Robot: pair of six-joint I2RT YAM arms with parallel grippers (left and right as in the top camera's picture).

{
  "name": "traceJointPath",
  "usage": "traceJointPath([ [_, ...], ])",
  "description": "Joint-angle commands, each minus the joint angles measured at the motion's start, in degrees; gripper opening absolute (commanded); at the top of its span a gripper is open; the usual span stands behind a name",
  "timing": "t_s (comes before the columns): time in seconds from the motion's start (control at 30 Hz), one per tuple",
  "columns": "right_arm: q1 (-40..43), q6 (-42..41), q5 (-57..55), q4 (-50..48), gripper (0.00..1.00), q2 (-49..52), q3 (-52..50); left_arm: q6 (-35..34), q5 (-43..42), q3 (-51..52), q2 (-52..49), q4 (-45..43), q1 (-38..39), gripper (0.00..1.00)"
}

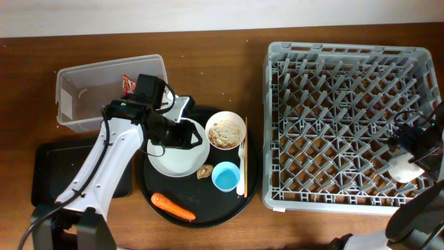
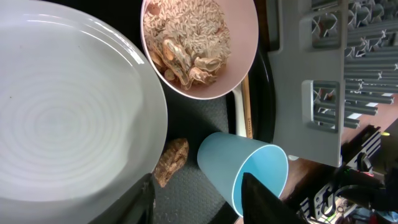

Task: Sort waste into correct bins and load items into the dishwasher rack
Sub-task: 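Grasp the blue cup with left gripper and lift it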

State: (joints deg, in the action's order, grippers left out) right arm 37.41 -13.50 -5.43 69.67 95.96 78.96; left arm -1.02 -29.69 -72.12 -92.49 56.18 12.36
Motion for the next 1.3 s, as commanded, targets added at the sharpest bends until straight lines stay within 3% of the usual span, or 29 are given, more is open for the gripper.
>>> traceJointPath([
  [0.0,-0.37,-0.28,4.79,2.12,0.98,-2.38,5.66,1.07,0.17,-0.31,-0.42,0.11,-0.15,0.45],
  [0.2,-5.79,12.90,25.18,9.73,0.98,-9.07,12.98,1.07,-0.96,-0.31,-0.42,1.22,0.48,0.46],
  [0.43,-18.43,17.59,25.79,16.92,0.98,-11.93,12.96,1.05,-0.13,1.20,-0.42,2.23,7.15,0.46],
  [0.6,-26.67,17.53,25.81,17.27,0.98,-11.93,12.70,-0.92,7.28,4.42,-0.42,1.31,13.25,0.50],
  [0.93,-30.32,17.55,25.81,18.01,0.98,-11.93,12.59,-2.75,7.63,9.84,-3.50,-5.05,17.00,0.52],
  [1.1,-30.32,17.57,25.83,18.45,0.99,-11.93,12.59,-2.80,7.45,9.33,-4.85,-5.64,17.57,0.05],
  [1.13,-30.32,17.55,25.83,18.45,0.98,-11.93,12.59,-2.80,7.45,8.74,-4.76,-5.53,17.49,0.01],
  [1.27,-30.32,17.55,25.81,18.49,0.98,-11.91,12.59,-2.78,6.08,2.08,-4.15,-1.55,16.17,0.00],
])
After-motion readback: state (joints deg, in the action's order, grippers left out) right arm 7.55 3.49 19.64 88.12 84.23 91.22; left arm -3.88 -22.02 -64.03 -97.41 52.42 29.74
